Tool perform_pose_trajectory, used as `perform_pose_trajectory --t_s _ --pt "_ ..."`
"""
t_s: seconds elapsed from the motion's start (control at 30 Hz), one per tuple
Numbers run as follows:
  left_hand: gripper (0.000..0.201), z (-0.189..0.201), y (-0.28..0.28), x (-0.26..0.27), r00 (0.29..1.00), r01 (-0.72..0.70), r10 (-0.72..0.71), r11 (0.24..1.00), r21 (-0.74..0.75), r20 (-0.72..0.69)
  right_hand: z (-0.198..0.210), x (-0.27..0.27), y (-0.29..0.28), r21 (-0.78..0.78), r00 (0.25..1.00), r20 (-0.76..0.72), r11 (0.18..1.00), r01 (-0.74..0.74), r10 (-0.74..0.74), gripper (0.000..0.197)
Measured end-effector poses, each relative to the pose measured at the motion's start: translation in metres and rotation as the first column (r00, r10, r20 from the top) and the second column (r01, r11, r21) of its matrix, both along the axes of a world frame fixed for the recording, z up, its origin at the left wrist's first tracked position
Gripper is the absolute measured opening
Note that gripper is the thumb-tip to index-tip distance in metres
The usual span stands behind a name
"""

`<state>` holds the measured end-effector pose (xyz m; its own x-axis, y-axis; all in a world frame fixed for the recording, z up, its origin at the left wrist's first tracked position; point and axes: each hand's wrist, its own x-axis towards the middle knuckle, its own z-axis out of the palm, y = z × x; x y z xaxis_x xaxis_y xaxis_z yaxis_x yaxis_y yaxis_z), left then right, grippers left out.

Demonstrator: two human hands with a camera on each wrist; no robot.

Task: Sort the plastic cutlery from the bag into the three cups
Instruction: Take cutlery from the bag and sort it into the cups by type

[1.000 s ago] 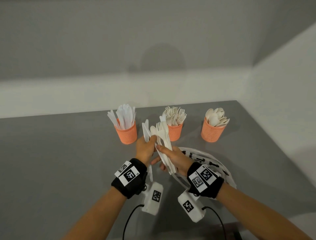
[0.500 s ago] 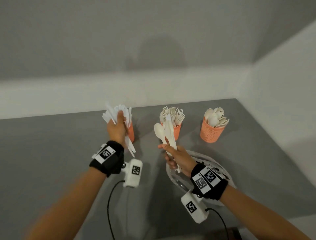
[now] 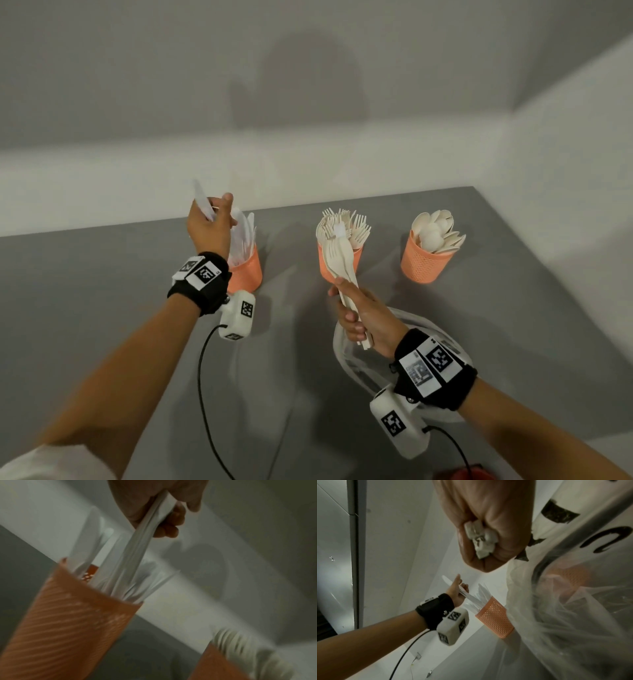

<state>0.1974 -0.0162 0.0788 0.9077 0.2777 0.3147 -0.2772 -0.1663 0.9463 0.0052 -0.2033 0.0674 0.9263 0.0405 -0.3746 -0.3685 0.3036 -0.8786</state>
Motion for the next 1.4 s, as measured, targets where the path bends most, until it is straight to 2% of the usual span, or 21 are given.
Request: perform_pose_trajectory --t_s 0.07,0.23,0.3,0.4,0.47,0.53,0.6,0.67,0.73,0.77,0.8,0.83,0.9,0.93,0.97,1.0,1.07,1.13,1.2,1.3,1.4 --pt "0.011 -0.018 0.001 -0.002 0.999 0.032 -0.032 0.992 0.118 -0.006 0.0 0.0 0.001 -0.011 1.0 -0.005 1.0 -0.001 0.001 0.027" --pt "0.022 -0.028 0.003 -0.003 0.995 0.086 -0.098 0.944 0.319 0.021 0.001 0.0 0.007 -0.021 1.0 -0.019 1.0 0.0 0.0 0.028" --pt "0.027 -0.025 0.001 -0.002 0.983 0.1 -0.157 0.885 0.454 0.09 0.002 0.001 0.008 -0.031 1.0 -0.01 1.0 -0.005 0.005 0.028" --pt "0.037 -0.026 -0.001 -0.005 0.973 0.098 -0.213 0.735 0.671 0.091 0.003 0.0 0.009 -0.045 1.0 0.005 0.999 -0.008 0.009 0.027" --pt "0.042 -0.029 -0.002 -0.008 0.979 0.095 -0.197 0.656 0.749 0.049 0.004 -0.001 0.009 -0.06 1.0 0.006 0.998 -0.01 0.011 0.027" --pt "0.045 -0.026 -0.002 -0.011 0.987 0.086 -0.161 0.639 0.765 0.024 0.004 -0.001 0.008 -0.062 1.0 0.009 0.998 -0.009 0.009 0.028" --pt "0.042 -0.015 -0.006 -0.02 0.982 0.03 -0.156 0.681 0.732 0.104 0.005 -0.001 0.006 -0.049 1.0 0.015 0.999 -0.005 0.006 0.029" --pt "0.037 0.003 -0.016 -0.037 0.969 0.052 -0.188 0.789 0.612 0.161 0.008 -0.002 0.005 -0.028 1.0 0.011 0.999 -0.021 0.021 0.03" --pt "0.022 0.022 -0.033 -0.064 0.963 0.226 -0.261 0.922 0.313 0.074 0.013 -0.004 0.004 0.002 0.998 0.008 0.998 -0.063 0.063 0.032" --pt "0.017 0.031 -0.04 -0.078 0.932 0.362 -0.363 0.925 0.115 -0.015 0.016 -0.005 0.005 0.024 0.995 0.01 0.995 -0.094 0.094 0.033" --pt "0.02 0.037 -0.047 -0.092 0.867 0.481 -0.486 0.874 -0.069 -0.112 0.019 -0.006 0.005 0.05 0.991 0.011 0.99 -0.134 0.133 0.034" --pt "0.025 0.041 -0.052 -0.103 0.766 0.58 -0.615 0.786 -0.212 -0.186 0.022 -0.008 0.007 0.081 0.984 0.015 0.981 -0.178 0.177 0.033" --pt "0.016 0.043 -0.06 -0.126 0.541 0.696 -0.806 0.59 -0.409 -0.241 0.027 -0.012 0.01 0.154 0.961 0.026 0.949 -0.275 0.274 0.031" --pt "0.012 0.044 -0.064 -0.137 0.487 0.706 -0.841 0.537 -0.461 -0.235 0.029 -0.015 0.011 0.178 0.947 0.028 0.931 -0.319 0.32 0.031" --pt "0.011 0.045 -0.068 -0.146 0.476 0.697 -0.848 0.524 -0.49 -0.231 0.031 -0.018 0.012 0.178 0.935 0.026 0.919 -0.353 0.354 0.033" --pt "0.011 0.045 -0.072 -0.152 0.501 0.679 -0.831 0.551 -0.485 -0.244 0.031 -0.02 0.012 0.153 0.929 0.011 0.917 -0.368 0.37 0.034" --pt "0.014 0.042 -0.08 -0.158 0.606 0.617 -0.741 0.668 -0.416 -0.289 0.032 -0.024 0.012 0.0 0.946 -0.026 0.946 -0.324 0.323 0.032" --pt "0.019 0.036 -0.086 -0.16 0.735 0.509 -0.603 0.793 -0.334 -0.31 0.028 -0.026 0.014 -0.269 0.98 0.055 0.948 -0.171 0.192 0.025" --pt "0.018 0.03 -0.091 -0.164 0.812 0.43 -0.503 0.858 -0.28 -0.296 0.023 -0.029 0.017 -0.447 0.978 0.186 0.895 -0.005 0.098 0.022" --pt "0.025 0.027 -0.097 -0.172 0.79 0.44 -0.53 0.841 -0.315 -0.309 0.017 -0.035 0.019 -0.443 0.978 0.207 0.891 0.101 -0.008 0.026" --pt "0.04 0.027 -0.095 -0.177 0.699 0.552 -0.619 0.785 -0.28 -0.358 0.021 -0.04 0.013 -0.243 0.998 0.048 0.969 0.037 -0.026 0.032"
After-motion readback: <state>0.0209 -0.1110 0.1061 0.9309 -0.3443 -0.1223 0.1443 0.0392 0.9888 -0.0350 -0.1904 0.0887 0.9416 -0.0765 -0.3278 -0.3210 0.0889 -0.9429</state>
